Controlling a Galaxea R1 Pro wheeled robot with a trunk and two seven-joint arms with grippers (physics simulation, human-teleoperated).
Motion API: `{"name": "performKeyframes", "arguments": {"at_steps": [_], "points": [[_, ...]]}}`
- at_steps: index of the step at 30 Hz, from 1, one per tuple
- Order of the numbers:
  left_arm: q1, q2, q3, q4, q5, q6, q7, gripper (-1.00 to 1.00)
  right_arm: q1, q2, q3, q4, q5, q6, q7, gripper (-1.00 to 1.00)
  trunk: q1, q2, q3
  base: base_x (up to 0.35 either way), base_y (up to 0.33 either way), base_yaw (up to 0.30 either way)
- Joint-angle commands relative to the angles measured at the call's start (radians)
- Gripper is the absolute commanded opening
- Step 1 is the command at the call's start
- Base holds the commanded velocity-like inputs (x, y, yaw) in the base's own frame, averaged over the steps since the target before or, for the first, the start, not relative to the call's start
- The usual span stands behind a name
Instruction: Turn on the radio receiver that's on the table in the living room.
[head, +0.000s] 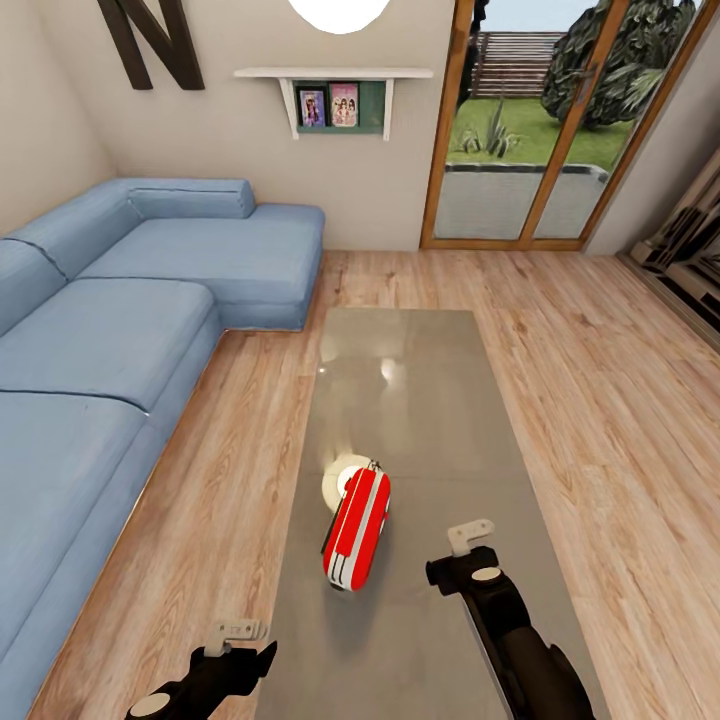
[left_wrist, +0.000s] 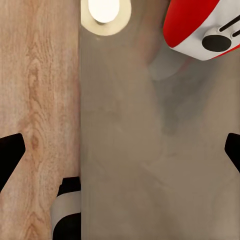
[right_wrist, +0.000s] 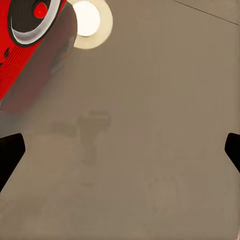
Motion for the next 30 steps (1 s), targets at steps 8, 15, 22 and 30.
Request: {"name": "performKeyframes", "arguments": {"at_steps": [8, 15, 22, 30], "points": [[0.0, 0.0, 0.0, 0.0, 0.0, 0.0, 0.0, 1.0, 0.0, 0.0, 0.0, -0.001, 0.0, 0.001, 0.0, 1.0, 0.0, 0.0, 0.0, 0.0, 0.0, 0.0], [0.0, 0.0, 0.0, 0.0, 0.0, 0.0, 0.0, 1.0, 0.0, 0.0, 0.0, -0.001, 0.0, 0.0, 0.0, 1.0, 0.0, 0.0, 0.0, 0.0, 0.0, 0.089], [0.0, 0.0, 0.0, 0.0, 0.0, 0.0, 0.0, 1.0, 0.0, 0.0, 0.0, -0.001, 0.0, 0.0, 0.0, 1.0, 0.0, 0.0, 0.0, 0.0, 0.0, 0.163], [0.0, 0.0, 0.0, 0.001, 0.0, 0.0, 0.0, 1.0, 0.0, 0.0, 0.0, -0.001, 0.0, 0.0, 0.0, 1.0, 0.0, 0.0, 0.0, 0.0, 0.0, 0.007]]}}
